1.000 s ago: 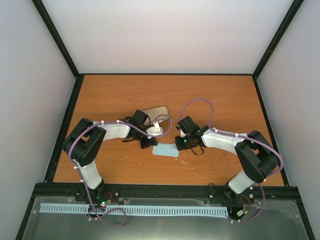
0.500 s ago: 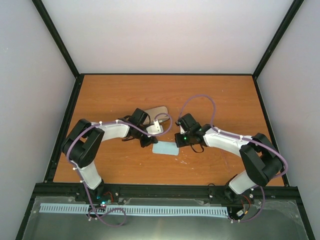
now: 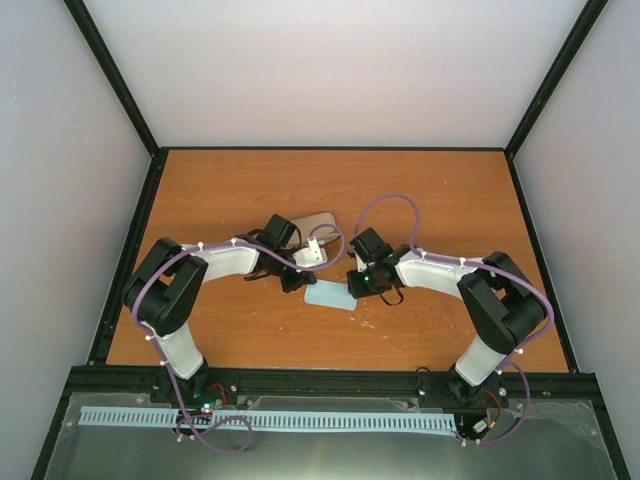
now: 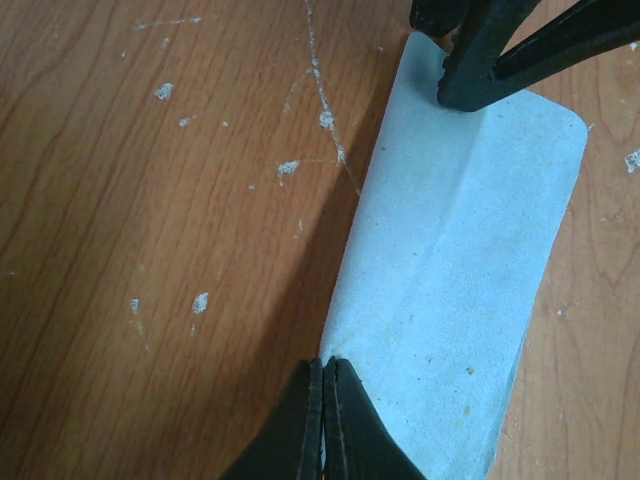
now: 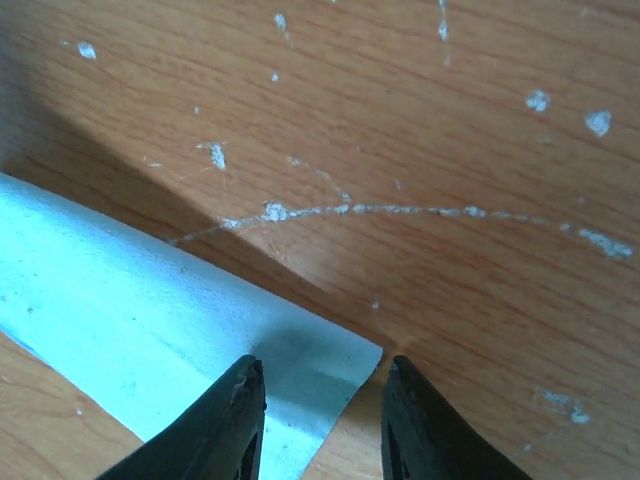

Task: Organize the sunglasses
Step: Pick up the glasses cleaning cloth from the center of the board.

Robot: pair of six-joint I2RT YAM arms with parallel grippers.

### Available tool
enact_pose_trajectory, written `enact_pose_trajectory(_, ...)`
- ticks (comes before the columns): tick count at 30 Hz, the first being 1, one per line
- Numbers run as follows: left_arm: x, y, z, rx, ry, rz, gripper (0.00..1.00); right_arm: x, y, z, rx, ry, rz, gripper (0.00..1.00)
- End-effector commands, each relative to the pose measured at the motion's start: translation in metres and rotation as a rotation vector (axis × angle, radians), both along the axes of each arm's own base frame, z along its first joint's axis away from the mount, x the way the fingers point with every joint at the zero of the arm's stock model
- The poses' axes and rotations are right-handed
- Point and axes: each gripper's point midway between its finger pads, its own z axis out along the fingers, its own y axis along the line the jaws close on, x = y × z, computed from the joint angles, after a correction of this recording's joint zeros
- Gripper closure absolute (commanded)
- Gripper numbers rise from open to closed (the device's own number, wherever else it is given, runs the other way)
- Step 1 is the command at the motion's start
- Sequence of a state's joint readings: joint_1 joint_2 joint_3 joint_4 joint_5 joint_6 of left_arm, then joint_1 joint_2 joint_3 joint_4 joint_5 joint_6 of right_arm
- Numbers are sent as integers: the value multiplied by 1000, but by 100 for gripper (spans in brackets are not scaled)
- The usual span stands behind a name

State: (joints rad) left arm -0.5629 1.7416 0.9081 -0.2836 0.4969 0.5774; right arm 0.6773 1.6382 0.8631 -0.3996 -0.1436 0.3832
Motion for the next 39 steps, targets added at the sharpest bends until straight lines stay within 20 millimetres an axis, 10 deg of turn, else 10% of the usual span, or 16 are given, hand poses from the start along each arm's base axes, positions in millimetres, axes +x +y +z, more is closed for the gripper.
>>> enact_pose_trajectory(1, 7, -5, 11, -28, -27, 3, 99, 0, 0, -6, -22, 33, 13, 68)
enact_pose_trajectory(16, 5, -3, 10, -29, -26, 10, 99, -23, 0, -32, -141, 103, 68, 75)
enact_pose_trajectory(22, 4, -3, 10, -28, -31, 9, 99, -25, -6, -38, -192, 109, 59, 97)
enact_pose_trajectory(39, 28, -4, 31, -47, -88, 64, 99, 20, 9, 24, -115, -120, 11, 97)
